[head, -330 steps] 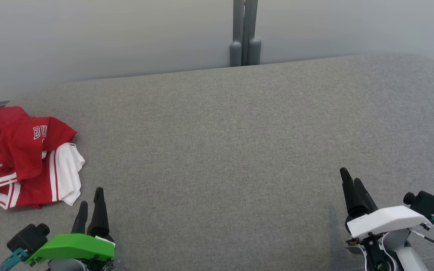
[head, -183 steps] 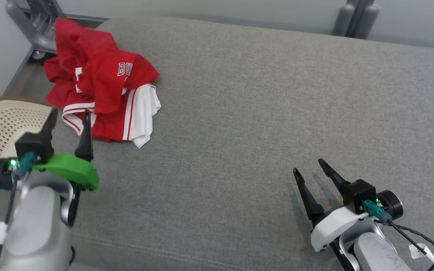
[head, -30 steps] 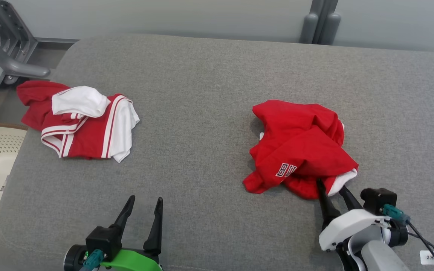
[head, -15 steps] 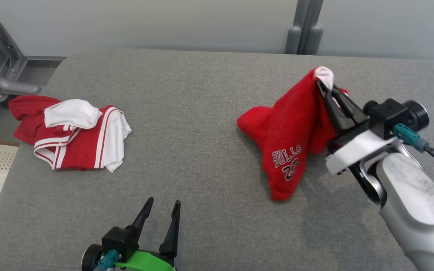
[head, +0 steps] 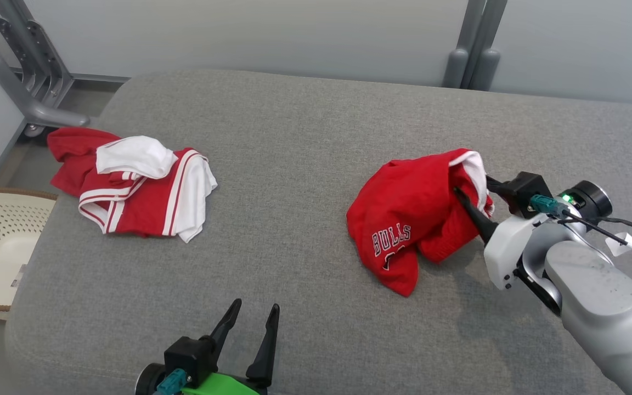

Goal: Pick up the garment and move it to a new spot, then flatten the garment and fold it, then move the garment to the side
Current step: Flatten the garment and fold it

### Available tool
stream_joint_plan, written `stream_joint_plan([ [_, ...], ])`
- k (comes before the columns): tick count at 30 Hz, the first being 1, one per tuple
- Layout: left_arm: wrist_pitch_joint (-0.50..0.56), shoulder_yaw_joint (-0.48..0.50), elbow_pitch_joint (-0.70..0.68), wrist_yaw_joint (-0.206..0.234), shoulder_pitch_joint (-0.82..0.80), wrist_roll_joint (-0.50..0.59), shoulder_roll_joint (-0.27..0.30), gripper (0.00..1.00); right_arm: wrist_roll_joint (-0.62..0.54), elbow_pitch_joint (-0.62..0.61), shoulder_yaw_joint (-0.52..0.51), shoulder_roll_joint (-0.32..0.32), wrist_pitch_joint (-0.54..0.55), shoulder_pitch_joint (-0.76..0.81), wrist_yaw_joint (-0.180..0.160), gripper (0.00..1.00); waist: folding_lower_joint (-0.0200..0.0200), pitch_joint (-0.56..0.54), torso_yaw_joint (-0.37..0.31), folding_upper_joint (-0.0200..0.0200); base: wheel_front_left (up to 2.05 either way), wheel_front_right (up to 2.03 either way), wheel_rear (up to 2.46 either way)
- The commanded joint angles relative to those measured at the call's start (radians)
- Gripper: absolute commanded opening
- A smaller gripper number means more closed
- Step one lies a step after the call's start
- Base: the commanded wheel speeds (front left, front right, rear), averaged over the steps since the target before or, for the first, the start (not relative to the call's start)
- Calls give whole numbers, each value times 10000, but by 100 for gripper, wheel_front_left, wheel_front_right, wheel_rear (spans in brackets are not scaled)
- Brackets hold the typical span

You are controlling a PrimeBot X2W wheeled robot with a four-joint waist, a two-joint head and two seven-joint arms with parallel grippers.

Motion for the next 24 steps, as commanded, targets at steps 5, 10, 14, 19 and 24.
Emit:
stream_joint_plan([
  [5,7,131,-109,4,-79,42,20,100,439,502,-55,136,-234,346,-14,100,0,-80,-496,0,0,0,0],
  [10,7,88,-306,4,-136,-63,23,100,472,-428,-1155,249,-276,1093,-14,100,0,-202,-1266,0,0,0,0],
  [14,7,-153,-369,3,-332,-90,23,100,132,-1394,-2221,487,-273,2213,-12,100,0,-235,-1971,0,0,0,0],
  [19,7,-837,-325,3,-831,-19,28,100,-390,-2365,-3092,836,-275,3213,-14,100,0,-12,-3010,0,0,0,0],
  [24,7,-1070,23,5,-1283,131,34,100,-764,-2963,-3423,1160,-276,3632,-12,100,0,309,-4075,0,0,0,0],
])
